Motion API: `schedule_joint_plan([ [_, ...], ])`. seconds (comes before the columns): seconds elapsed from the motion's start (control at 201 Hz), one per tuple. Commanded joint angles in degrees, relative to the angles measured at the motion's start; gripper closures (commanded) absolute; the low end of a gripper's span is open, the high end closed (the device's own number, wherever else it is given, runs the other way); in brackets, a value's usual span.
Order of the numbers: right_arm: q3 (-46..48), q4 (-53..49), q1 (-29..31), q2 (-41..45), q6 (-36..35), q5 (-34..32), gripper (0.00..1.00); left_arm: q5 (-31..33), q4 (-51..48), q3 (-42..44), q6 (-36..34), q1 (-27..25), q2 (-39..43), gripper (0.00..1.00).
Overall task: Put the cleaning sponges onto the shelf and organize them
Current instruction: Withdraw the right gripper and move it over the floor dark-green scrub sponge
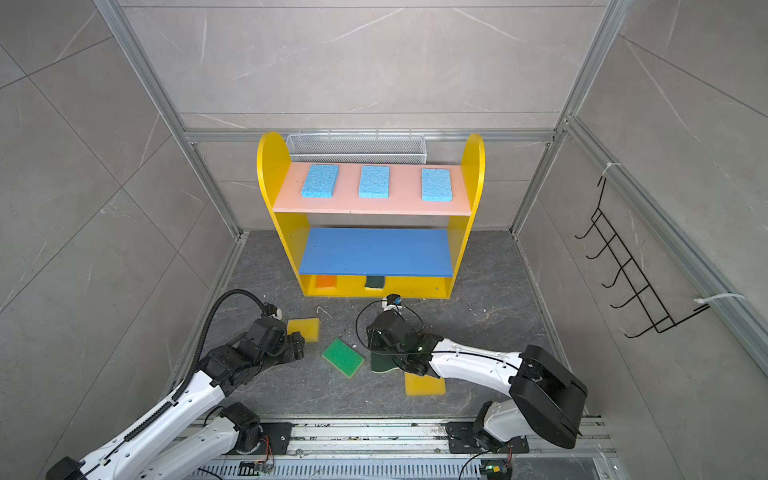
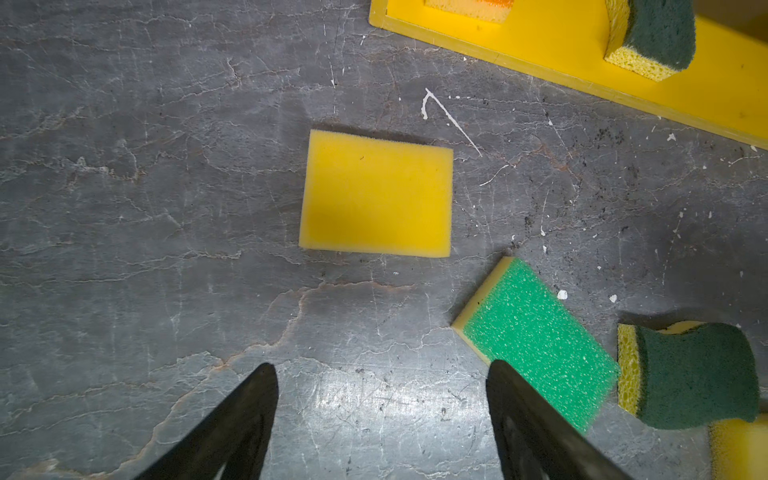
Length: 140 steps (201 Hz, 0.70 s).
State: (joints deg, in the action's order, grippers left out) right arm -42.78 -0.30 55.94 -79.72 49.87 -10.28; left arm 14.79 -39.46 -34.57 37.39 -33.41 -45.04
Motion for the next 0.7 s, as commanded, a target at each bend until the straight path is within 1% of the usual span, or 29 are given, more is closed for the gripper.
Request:
schedule_joint_plan([
  [0.0,-1.34,-13.83,3.88,4.65,0.48,-2.41,0.67,-0.60,-2.39,0.01,0.49,-0.19,3.10,0.18],
  [0.149,2.78,-19.72,7.43,10.80,7.66,-4.80,0.66,-2.13,-3.27,-0.02,0.80,-0.27,4.28,0.17],
  [0.184,3.01,-21.23,8.21,11.35,8.20,-4.99,0.66,-2.56,-3.23,-0.48,0.57,-0.32,4.08,0.17],
  [0.244,2.27,-24.58,9.84,11.07,10.54,-5.83,0.66,-2.87,-3.25,-1.38,0.40,-0.34,3.50,0.17],
  [0.413,-2.18,-33.11,14.64,6.75,12.90,-7.47,0.68,-3.86,-3.25,-2.77,-0.68,-0.33,1.84,0.16],
  [0.563,-0.91,-35.91,15.80,6.88,16.35,-8.03,0.70,-4.62,-3.16,-2.88,0.45,-0.48,0.66,0.16],
  [0.692,1.36,-33.18,15.84,7.13,17.59,-8.31,0.68,-4.58,-2.90,-2.92,1.45,-0.77,0.78,0.15],
])
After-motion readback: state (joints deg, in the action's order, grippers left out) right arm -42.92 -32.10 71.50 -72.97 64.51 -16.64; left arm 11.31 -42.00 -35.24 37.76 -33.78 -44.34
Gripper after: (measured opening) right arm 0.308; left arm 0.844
